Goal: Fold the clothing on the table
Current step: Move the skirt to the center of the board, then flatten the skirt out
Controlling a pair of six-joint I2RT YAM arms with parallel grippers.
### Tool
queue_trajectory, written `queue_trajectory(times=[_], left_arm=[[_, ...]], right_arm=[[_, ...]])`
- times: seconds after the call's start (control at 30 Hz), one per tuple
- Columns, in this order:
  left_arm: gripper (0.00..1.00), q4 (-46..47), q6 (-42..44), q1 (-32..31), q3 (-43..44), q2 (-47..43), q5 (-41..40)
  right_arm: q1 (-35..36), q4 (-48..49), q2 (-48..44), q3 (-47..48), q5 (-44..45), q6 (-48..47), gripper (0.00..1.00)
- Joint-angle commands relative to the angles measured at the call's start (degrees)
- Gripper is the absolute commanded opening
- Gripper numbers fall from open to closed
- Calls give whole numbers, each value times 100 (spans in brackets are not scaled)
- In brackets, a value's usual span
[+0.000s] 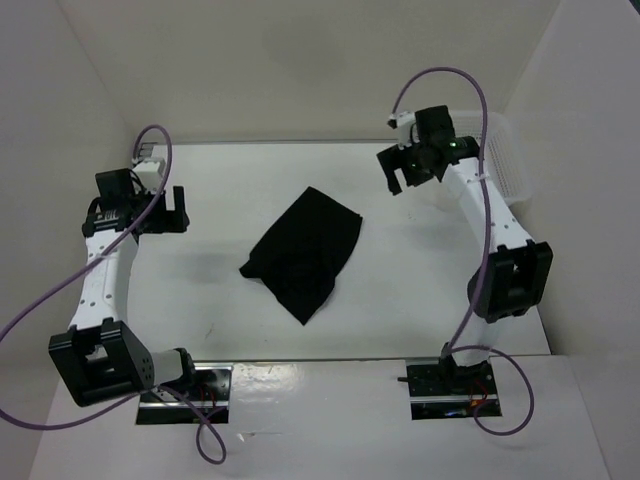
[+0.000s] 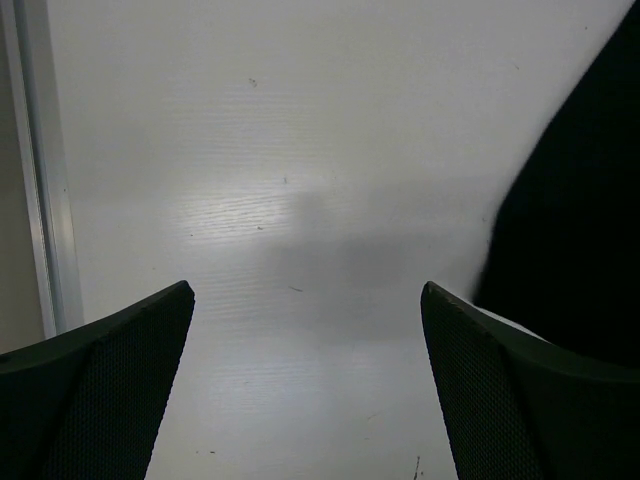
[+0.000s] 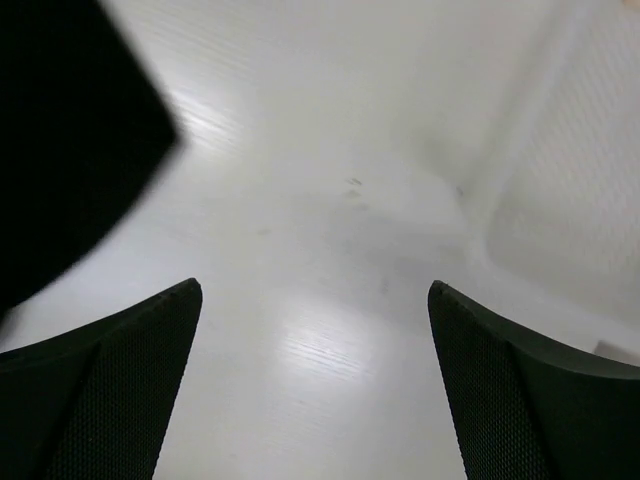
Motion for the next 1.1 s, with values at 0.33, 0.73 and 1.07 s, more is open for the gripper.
queue_trajectory(times=[0.33, 0.73, 1.07], left_arm=[[100, -202, 647, -310, -483, -631, 1778], [66, -273, 596, -2376, 298, 1987, 1026], [60, 413, 340, -2710, 791, 2437, 489]], right_arm=[[-130, 96, -449, -1481, -496, 58, 96], [-130, -62, -1240, -2045, -311, -12, 96], [-130, -62, -1056, -2045, -249, -12, 96]])
